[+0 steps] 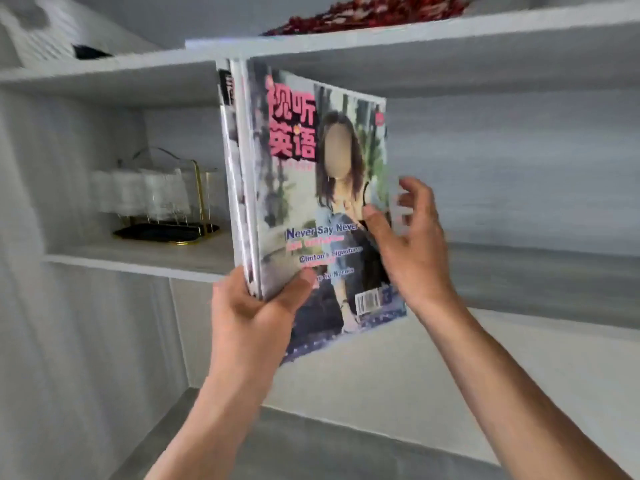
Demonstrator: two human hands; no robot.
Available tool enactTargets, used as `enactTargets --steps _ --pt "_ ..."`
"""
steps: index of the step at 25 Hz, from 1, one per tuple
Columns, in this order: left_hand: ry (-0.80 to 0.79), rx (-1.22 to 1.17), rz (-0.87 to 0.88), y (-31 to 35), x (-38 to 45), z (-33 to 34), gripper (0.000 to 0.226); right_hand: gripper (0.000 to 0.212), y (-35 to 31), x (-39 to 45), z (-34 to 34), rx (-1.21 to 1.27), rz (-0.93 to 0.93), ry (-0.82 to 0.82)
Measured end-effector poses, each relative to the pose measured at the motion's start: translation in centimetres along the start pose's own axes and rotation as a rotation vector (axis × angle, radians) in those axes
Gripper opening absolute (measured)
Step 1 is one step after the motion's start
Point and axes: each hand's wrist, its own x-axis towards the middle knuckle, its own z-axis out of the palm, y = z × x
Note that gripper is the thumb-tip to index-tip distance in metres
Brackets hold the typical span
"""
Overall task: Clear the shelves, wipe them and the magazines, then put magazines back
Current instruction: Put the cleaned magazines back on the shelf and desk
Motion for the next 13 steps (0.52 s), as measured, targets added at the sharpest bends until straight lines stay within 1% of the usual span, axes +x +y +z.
enactTargets --steps 1,2,3,5,6,7,8,9,10,12,13 --pt "0.04 0.02 0.013 0.1 1.4 1.2 0.019 0.049 0.4 1.2 0.8 -0.186 -0.02 0.012" --pt "0.088 0.039 0.02 -0.2 2.8 2.3 0.019 0.046 0.6 2.0 1.5 -0.26 0.004 -0.035" --pt "0.134 0.047 0.03 -0.6 4.2 3.2 0.018 0.04 0.5 2.4 2.4 -0.19 0.068 -0.14" --pt "0.204 0.135 0.059 -1.9 6.7 5.0 0.012 0.025 0.2 2.3 3.7 0.099 0.266 -0.358" --pt "0.229 0.211 0.069 -2.6 7.7 5.8 0.01 0.025 0.6 2.4 4.2 0.215 0.362 -0.45" --pt "0.247 0.272 0.069 -3.1 8.6 6.5 0.009 0.039 1.2 2.5 4.6 0.25 0.409 -0.564" --pt "0.258 0.299 0.062 -3.6 9.3 7.1 0.01 0.06 1.9 2.4 4.9 0.266 0.428 -0.684" --pt "0.265 0.303 0.04 -4.1 10.1 7.7 0.012 0.076 2.8 2.3 5.2 0.228 0.412 -0.782" --pt "0.273 0.304 0.002 -4.8 11.0 8.0 0.014 0.086 3.6 2.3 5.8 0.159 0.369 -0.85" --pt "0.279 0.303 -0.082 -6.5 12.7 8.0 0.02 0.108 5.5 2.7 7.9 -0.104 0.293 -0.902" --pt "0.279 0.291 -0.112 -7.2 13.5 7.8 0.022 0.118 5.4 2.8 8.8 -0.193 0.28 -0.925"
